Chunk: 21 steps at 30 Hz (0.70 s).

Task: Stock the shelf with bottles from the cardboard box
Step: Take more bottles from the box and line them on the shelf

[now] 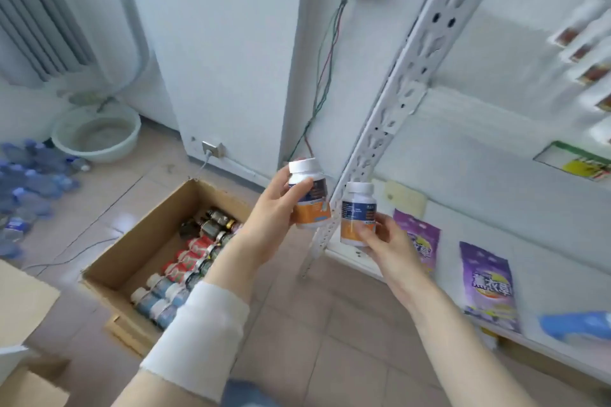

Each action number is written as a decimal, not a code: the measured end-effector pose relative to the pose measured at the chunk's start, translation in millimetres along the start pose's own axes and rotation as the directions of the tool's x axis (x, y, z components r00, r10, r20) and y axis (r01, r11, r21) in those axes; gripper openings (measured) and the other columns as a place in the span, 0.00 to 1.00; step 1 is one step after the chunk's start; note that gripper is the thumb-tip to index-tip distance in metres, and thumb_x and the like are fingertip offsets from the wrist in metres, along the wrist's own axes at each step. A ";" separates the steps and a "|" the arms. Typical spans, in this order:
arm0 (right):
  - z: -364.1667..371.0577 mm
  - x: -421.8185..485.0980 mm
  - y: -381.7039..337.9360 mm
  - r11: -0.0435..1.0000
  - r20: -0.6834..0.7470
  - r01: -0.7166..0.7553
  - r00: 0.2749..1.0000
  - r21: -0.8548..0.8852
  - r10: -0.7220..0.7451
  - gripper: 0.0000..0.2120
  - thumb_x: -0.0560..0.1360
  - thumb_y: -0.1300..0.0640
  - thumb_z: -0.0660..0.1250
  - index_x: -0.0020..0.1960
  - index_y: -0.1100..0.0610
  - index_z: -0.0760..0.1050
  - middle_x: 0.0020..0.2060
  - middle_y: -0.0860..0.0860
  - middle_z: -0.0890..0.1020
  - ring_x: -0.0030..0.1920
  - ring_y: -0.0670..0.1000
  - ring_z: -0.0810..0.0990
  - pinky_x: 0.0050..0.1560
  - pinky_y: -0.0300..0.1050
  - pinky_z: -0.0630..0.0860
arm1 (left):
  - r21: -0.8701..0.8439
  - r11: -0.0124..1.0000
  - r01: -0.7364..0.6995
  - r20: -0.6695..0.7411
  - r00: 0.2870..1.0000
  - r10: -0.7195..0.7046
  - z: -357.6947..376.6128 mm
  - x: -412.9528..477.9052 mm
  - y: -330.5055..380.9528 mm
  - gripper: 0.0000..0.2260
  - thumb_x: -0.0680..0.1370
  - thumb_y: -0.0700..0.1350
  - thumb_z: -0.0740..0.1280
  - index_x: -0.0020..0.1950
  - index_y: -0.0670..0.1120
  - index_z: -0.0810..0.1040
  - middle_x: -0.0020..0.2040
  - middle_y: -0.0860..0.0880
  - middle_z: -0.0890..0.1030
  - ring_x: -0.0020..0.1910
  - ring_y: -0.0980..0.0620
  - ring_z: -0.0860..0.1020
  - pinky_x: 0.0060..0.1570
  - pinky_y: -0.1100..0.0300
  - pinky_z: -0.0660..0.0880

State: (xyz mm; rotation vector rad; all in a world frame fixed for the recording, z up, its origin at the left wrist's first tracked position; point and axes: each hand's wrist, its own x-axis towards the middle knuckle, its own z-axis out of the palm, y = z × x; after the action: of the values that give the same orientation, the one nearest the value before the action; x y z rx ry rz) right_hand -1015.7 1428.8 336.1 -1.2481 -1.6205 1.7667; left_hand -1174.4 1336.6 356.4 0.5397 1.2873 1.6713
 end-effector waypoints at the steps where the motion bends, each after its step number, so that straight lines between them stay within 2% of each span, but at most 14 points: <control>1: -23.9 -8.6 -5.9 1.000 -0.033 0.025 0.999 0.005 -0.025 0.11 0.73 0.58 0.68 0.55 0.53 0.74 0.48 0.51 0.81 0.51 0.51 0.79 0.55 0.46 0.74 | 0.006 1.000 -0.008 0.025 1.000 0.008 24.3 1.5 1.4 0.10 0.77 0.45 0.63 0.58 0.50 0.76 0.50 0.46 0.81 0.47 0.52 0.81 0.54 0.52 0.76; 3: -75.3 -25.8 -17.7 0.997 -0.106 0.079 0.991 -0.001 -0.078 0.12 0.73 0.58 0.68 0.56 0.55 0.74 0.46 0.50 0.82 0.49 0.51 0.79 0.51 0.46 0.74 | 0.004 1.000 -0.029 0.084 0.996 0.028 78.9 1.4 5.9 0.13 0.75 0.48 0.63 0.58 0.49 0.76 0.50 0.45 0.81 0.48 0.49 0.80 0.54 0.50 0.75; 4: -102.6 -34.7 -23.6 0.994 -0.134 0.107 0.985 -0.009 -0.107 0.12 0.73 0.58 0.68 0.56 0.54 0.75 0.46 0.50 0.82 0.48 0.50 0.79 0.50 0.46 0.74 | 0.006 0.999 -0.048 0.119 0.992 0.047 108.2 0.2 7.5 0.10 0.76 0.46 0.62 0.57 0.48 0.76 0.48 0.46 0.82 0.48 0.48 0.79 0.54 0.50 0.75; 6: -156.7 -55.1 -36.5 0.987 -0.158 0.157 0.975 -0.027 -0.159 0.09 0.73 0.57 0.69 0.52 0.51 0.75 0.47 0.50 0.82 0.48 0.49 0.79 0.50 0.46 0.75 | 0.013 0.997 -0.077 0.185 0.980 0.074 166.9 -4.2 9.3 0.08 0.81 0.44 0.58 0.55 0.48 0.75 0.45 0.49 0.83 0.47 0.50 0.80 0.53 0.52 0.75; 9: -234.9 -89.0 -58.7 0.973 -0.206 0.227 0.951 -0.041 -0.230 0.09 0.71 0.55 0.70 0.50 0.48 0.75 0.48 0.48 0.82 0.48 0.46 0.79 0.49 0.41 0.75 | 0.057 0.989 -0.140 0.291 0.950 0.118 251.9 -10.1 12.5 0.10 0.81 0.48 0.56 0.53 0.51 0.77 0.42 0.54 0.85 0.45 0.54 0.82 0.51 0.55 0.77; 10: -258.9 -99.0 -65.9 0.968 -0.231 0.245 0.941 -0.046 -0.249 0.10 0.70 0.53 0.70 0.50 0.48 0.75 0.47 0.47 0.82 0.48 0.46 0.79 0.51 0.40 0.74 | 0.073 0.984 -0.161 0.318 0.939 0.130 278.0 -9.6 12.7 0.09 0.80 0.49 0.57 0.52 0.51 0.77 0.42 0.54 0.85 0.44 0.55 0.82 0.50 0.55 0.77; 13: -319.5 -121.7 -87.1 0.955 -0.292 0.293 0.910 -0.053 -0.296 0.23 0.58 0.43 0.71 0.51 0.49 0.75 0.49 0.48 0.82 0.52 0.48 0.80 0.57 0.45 0.74 | 0.104 0.973 -0.204 0.380 0.913 0.151 348.1 -10.7 18.1 0.09 0.80 0.49 0.58 0.51 0.50 0.77 0.40 0.52 0.84 0.42 0.54 0.82 0.45 0.59 0.79; 14: -337.0 -125.1 -94.0 0.951 -0.310 0.304 0.900 -0.058 -0.306 0.23 0.59 0.43 0.71 0.52 0.49 0.75 0.50 0.48 0.82 0.52 0.48 0.80 0.57 0.45 0.74 | 0.121 0.968 -0.221 0.399 0.903 0.156 368.8 -10.1 21.3 0.09 0.80 0.50 0.59 0.51 0.49 0.78 0.41 0.51 0.85 0.44 0.52 0.82 0.47 0.57 0.78; 16: -369.0 -125.6 -109.1 0.942 -0.340 0.330 0.881 -0.058 -0.329 0.16 0.65 0.50 0.71 0.52 0.50 0.75 0.50 0.47 0.82 0.51 0.48 0.80 0.56 0.44 0.74 | 0.155 0.956 -0.248 0.415 0.895 0.165 405.8 -4.6 30.2 0.12 0.77 0.52 0.64 0.54 0.46 0.78 0.48 0.47 0.84 0.50 0.48 0.82 0.55 0.51 0.78; 18: -398.1 -118.2 -124.7 0.929 -0.378 0.364 0.853 -0.066 -0.361 0.12 0.70 0.56 0.70 0.52 0.50 0.75 0.49 0.46 0.82 0.50 0.47 0.79 0.56 0.44 0.74 | 0.174 0.948 -0.267 0.422 0.890 0.173 438.4 6.8 42.3 0.23 0.69 0.57 0.67 0.56 0.42 0.77 0.55 0.40 0.81 0.57 0.42 0.80 0.61 0.44 0.75; 19: -410.6 -112.4 -133.1 0.922 -0.395 0.378 0.837 -0.081 -0.378 0.13 0.70 0.56 0.70 0.54 0.51 0.75 0.50 0.47 0.82 0.51 0.47 0.79 0.57 0.45 0.74 | 0.182 0.943 -0.280 0.436 0.882 0.178 452.9 13.6 49.2 0.26 0.66 0.60 0.67 0.55 0.43 0.77 0.57 0.39 0.80 0.58 0.41 0.79 0.62 0.43 0.73; 21: -431.2 -98.3 -151.2 0.909 -0.415 0.400 0.812 -0.116 -0.410 0.18 0.70 0.55 0.71 0.59 0.53 0.74 0.54 0.49 0.81 0.54 0.48 0.79 0.59 0.47 0.74 | 0.203 0.931 -0.302 0.469 0.865 0.178 476.3 35.5 59.8 0.23 0.65 0.61 0.67 0.51 0.46 0.77 0.54 0.40 0.81 0.55 0.42 0.80 0.61 0.44 0.74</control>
State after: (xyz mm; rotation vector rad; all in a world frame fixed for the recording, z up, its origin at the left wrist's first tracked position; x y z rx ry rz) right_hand -646.6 1620.3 549.4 -1.0982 -1.5025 1.1162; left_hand -841.5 1608.3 573.5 1.2219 1.1397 1.4530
